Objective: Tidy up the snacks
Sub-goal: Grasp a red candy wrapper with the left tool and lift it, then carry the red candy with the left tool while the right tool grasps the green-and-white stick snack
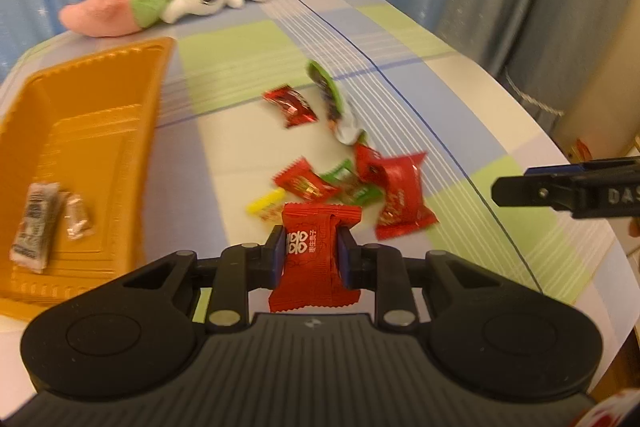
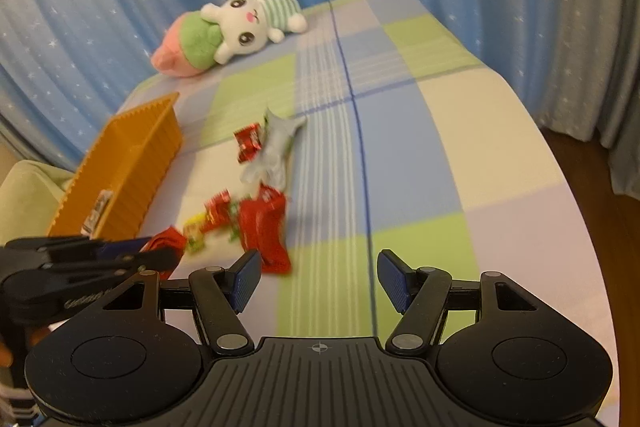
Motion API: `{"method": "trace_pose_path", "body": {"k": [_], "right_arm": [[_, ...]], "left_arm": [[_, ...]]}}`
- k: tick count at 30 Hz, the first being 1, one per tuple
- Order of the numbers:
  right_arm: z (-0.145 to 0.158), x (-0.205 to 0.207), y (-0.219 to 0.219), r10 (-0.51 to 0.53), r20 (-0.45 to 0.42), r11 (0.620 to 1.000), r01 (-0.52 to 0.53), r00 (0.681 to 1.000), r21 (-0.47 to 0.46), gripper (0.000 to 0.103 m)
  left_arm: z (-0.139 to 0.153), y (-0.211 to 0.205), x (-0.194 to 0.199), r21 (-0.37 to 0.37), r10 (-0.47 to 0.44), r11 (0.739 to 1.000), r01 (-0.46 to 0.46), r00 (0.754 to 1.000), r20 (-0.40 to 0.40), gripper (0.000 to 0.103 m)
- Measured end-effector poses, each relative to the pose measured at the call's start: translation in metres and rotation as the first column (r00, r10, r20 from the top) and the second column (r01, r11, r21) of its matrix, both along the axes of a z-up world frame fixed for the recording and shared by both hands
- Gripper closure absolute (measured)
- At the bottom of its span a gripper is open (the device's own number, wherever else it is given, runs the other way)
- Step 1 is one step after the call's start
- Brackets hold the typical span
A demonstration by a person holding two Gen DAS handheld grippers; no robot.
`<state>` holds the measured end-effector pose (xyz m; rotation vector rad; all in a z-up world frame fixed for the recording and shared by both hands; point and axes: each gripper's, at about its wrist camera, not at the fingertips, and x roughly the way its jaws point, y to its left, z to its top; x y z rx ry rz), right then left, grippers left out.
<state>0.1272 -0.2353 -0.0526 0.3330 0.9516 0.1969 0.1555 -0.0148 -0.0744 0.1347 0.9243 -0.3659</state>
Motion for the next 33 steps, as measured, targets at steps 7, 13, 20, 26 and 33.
{"method": "trace_pose_path", "body": {"k": [7,13,20,26,33], "right_arm": [[-0.004,0.048,0.011,0.033,0.043,0.999,-0.034,0.999,0.039,0.039],[-0.014,0.087,0.030,0.072,0.055,0.996,-0.075,0.996,0.044,0.039],[-0.029,0.122,0.048,0.086,0.038,0.995,-0.087,0.996,0.041,0.055],[-0.043,0.145,0.051,0.055,-0.007,0.998,-0.054,0.998,0.034,0.063],[-0.056,0.158,0.054,0.031,-0.042,0.999,-0.030,0.999,0.030,0.066]], "left_arm": [[0.016,0.013,0.018,0.003,0.091,0.996,-0.092,0.994,0.056,0.079],[0.022,0.018,0.040,-0.006,0.136,0.991,-0.136,0.988,0.078,0.079],[0.022,0.023,0.055,-0.015,0.155,0.988,-0.154,0.985,0.073,0.079],[0.018,0.028,0.061,-0.021,0.163,0.987,-0.162,0.985,0.060,0.079],[0.015,0.031,0.064,-0.025,0.168,0.986,-0.167,0.985,0.049,0.079]]}}
